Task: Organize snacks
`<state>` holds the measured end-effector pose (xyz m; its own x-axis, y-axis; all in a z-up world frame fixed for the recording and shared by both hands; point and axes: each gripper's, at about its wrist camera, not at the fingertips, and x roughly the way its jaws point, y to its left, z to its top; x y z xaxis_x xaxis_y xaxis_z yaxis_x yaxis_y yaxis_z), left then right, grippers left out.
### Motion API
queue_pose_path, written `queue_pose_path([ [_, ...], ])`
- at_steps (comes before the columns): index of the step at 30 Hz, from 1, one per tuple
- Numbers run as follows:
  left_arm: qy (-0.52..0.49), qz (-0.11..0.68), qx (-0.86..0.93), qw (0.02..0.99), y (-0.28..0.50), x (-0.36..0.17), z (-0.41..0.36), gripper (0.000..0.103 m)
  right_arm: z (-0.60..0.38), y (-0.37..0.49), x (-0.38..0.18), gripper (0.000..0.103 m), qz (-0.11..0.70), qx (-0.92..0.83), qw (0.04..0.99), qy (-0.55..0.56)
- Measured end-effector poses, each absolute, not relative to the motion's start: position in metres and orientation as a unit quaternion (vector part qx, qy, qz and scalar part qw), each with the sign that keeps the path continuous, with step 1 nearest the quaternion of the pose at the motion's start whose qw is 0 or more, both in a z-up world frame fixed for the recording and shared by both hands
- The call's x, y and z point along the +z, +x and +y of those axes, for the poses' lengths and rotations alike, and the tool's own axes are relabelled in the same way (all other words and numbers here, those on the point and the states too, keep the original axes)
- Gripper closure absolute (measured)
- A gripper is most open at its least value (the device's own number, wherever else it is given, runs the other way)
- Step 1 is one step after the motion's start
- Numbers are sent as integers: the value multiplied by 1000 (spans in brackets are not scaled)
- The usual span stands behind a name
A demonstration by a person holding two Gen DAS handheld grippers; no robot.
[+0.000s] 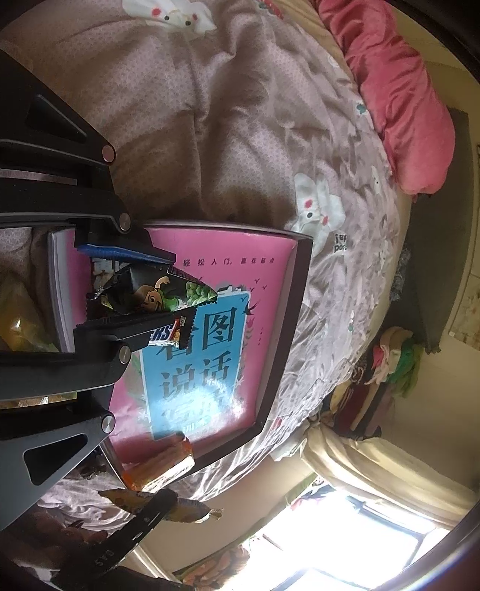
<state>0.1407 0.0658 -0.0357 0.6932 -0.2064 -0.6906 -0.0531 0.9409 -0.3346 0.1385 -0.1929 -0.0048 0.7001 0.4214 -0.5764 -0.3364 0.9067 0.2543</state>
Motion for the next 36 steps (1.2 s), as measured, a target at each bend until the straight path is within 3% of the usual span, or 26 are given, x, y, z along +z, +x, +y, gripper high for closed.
queue_pose_path([
  [36, -156, 406, -71, 898, 143, -43, 53, 78, -176, 162, -22, 83, 346, 199, 916, 35],
])
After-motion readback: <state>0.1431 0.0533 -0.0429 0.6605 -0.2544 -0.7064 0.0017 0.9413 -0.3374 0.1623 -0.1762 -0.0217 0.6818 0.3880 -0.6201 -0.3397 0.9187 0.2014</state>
